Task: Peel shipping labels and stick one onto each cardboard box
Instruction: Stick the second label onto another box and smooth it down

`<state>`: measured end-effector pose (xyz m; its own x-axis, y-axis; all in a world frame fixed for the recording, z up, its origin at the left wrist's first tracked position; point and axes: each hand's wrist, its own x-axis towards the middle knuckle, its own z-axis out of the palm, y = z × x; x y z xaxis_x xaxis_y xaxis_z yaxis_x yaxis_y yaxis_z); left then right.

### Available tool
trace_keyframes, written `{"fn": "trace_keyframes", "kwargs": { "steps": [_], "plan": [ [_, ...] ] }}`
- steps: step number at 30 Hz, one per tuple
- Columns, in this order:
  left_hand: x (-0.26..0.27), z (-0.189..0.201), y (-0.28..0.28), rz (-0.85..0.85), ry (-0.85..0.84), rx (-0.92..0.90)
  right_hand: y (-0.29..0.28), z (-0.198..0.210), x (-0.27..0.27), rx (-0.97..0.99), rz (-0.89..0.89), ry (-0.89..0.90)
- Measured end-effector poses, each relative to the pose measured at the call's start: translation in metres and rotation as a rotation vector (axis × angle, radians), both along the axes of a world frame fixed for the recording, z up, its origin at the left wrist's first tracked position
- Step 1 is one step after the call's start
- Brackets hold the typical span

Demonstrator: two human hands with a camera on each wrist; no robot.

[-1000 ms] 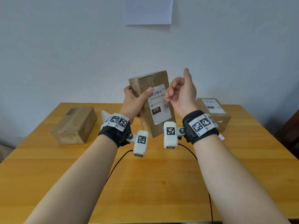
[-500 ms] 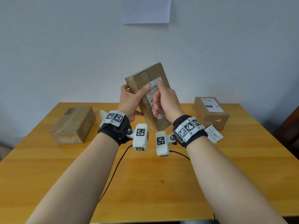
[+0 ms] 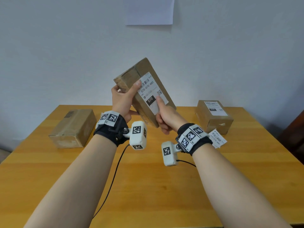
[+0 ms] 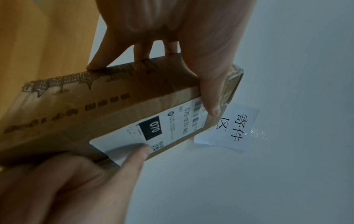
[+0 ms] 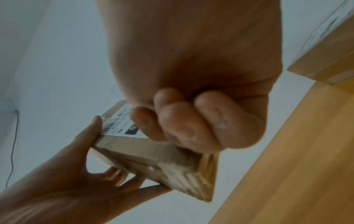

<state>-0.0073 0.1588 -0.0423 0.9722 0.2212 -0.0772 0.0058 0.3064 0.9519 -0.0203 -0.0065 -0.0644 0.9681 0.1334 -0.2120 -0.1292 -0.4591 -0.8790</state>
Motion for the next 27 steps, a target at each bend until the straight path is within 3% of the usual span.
{"fn": "trace_keyframes", "kwargs": {
  "steps": [4, 13, 21, 27],
  "plan": [
    [0.004, 0.008, 0.008, 0.032, -0.036, 0.028, -0.009, 0.003, 0.003, -0.010, 0.069, 0.015],
    [-0.002, 0.008, -0.002, -0.078, -0.018, 0.167, 0.007, 0.050, 0.010, 0.258, 0.062, -0.247],
    [-0.004, 0.013, 0.005, -0.115, -0.064, 0.212, 0.005, 0.045, 0.006, -0.006, 0.071, -0.279],
    [-0.006, 0.014, 0.015, -0.108, -0.067, 0.157, -0.008, 0.027, 0.007, -0.084, 0.081, -0.254]
  ]
}}
